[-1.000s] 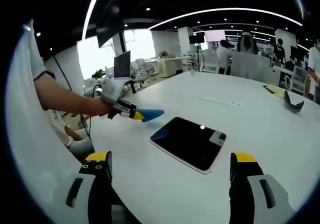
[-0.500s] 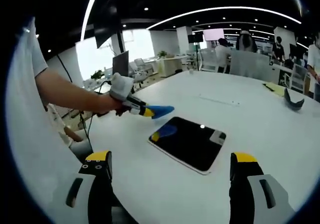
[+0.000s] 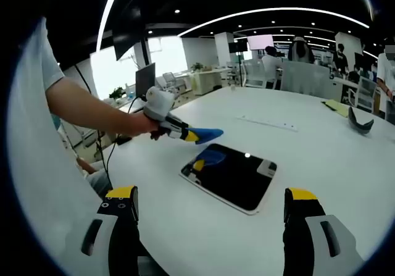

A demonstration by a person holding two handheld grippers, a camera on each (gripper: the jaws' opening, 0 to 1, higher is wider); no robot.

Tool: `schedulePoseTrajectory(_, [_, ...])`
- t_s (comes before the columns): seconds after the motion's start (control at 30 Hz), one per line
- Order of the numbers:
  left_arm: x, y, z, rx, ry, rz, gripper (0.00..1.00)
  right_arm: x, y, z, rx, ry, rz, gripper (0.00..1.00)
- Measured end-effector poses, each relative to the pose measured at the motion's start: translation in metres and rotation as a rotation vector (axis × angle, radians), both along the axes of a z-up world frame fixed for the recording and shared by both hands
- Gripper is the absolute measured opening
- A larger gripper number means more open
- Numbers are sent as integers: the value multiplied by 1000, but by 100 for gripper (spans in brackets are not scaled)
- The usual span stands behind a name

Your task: Wipe the mirror surface with the cleaning cloth until all visible marks leave the cleaned area.

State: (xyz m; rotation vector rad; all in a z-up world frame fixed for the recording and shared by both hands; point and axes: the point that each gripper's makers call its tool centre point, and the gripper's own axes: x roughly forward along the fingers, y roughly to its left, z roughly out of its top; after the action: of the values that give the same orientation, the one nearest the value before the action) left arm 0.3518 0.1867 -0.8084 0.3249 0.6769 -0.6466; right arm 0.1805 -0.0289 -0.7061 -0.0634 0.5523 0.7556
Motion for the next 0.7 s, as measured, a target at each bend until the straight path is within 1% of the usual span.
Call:
schedulePoseTrajectory(0.1, [4, -4, -4, 5, 8, -14, 7, 0, 0, -1, -3, 4, -2, 98])
schedulePoseTrajectory(0.23, [10, -9, -6, 7, 10, -13, 7, 0, -3, -1, -4, 8, -11, 98])
schedulePoseTrajectory(0.4, [18, -8, -12, 4, 31, -8, 7, -1, -6, -3, -14, 12, -17, 98])
schedulePoseTrajectory(0.5, [23, -9, -12, -7, 31, -7, 7, -1, -8, -4, -15, 16, -30, 98])
schedulePoseTrajectory(0.7, [26, -17, -18, -8, 44, -23, 7, -1, -10, -7, -19, 26, -38, 98])
